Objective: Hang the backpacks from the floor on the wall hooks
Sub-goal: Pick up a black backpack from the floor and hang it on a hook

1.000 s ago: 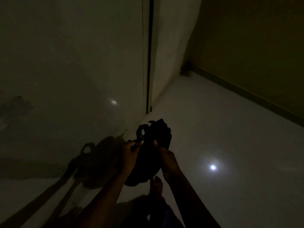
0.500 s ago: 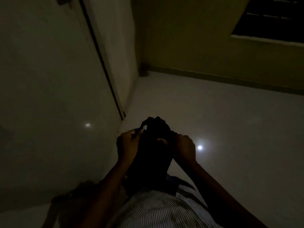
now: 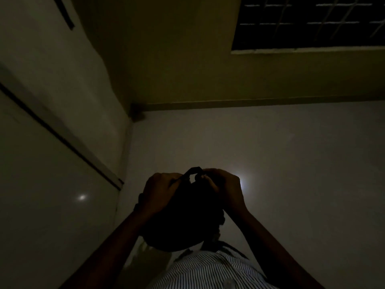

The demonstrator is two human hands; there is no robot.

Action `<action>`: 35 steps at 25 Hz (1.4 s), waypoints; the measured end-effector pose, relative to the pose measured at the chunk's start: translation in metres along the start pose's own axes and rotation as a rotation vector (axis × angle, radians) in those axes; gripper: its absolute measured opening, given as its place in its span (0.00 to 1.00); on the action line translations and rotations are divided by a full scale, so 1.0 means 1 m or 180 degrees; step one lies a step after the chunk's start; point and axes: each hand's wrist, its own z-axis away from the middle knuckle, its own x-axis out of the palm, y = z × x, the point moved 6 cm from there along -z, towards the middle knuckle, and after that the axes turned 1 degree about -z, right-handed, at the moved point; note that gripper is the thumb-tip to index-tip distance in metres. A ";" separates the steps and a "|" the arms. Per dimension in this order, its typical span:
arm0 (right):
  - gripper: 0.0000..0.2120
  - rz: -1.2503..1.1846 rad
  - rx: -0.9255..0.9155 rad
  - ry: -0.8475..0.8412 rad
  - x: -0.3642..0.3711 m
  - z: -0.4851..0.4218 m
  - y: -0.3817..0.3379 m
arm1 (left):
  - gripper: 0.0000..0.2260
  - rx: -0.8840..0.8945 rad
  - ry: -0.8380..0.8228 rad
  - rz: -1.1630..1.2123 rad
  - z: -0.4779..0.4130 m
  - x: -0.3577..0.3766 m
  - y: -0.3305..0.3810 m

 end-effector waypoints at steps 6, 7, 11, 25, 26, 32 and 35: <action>0.09 -0.0033 -0.0245 -0.0307 -0.048 -0.120 -0.003 | 0.27 0.0017 0.0283 0.0282 -0.112 -0.017 0.037; 0.09 -0.0191 -0.0236 -0.0380 -0.052 -0.142 -0.004 | 0.26 -0.0001 0.0321 0.0313 -0.131 -0.022 0.042; 0.08 -0.0531 -0.0242 -0.0342 -0.070 -0.239 -0.016 | 0.13 -0.0078 0.0502 0.0410 -0.222 -0.046 0.061; 0.06 -0.1664 -0.0203 0.0017 -0.118 -0.592 -0.098 | 0.07 0.0079 0.0814 0.0561 -0.578 -0.176 0.113; 0.06 -0.1730 -0.0278 0.0001 -0.123 -0.611 -0.109 | 0.09 0.0081 0.0861 0.0566 -0.596 -0.188 0.118; 0.10 -0.1943 -0.0749 -0.0155 -0.160 -0.705 -0.177 | 0.10 0.0561 0.1387 0.0485 -0.681 -0.256 0.166; 0.10 -0.1888 -0.1098 -0.0119 -0.190 -0.742 -0.221 | 0.10 0.0982 0.1869 0.0540 -0.706 -0.288 0.205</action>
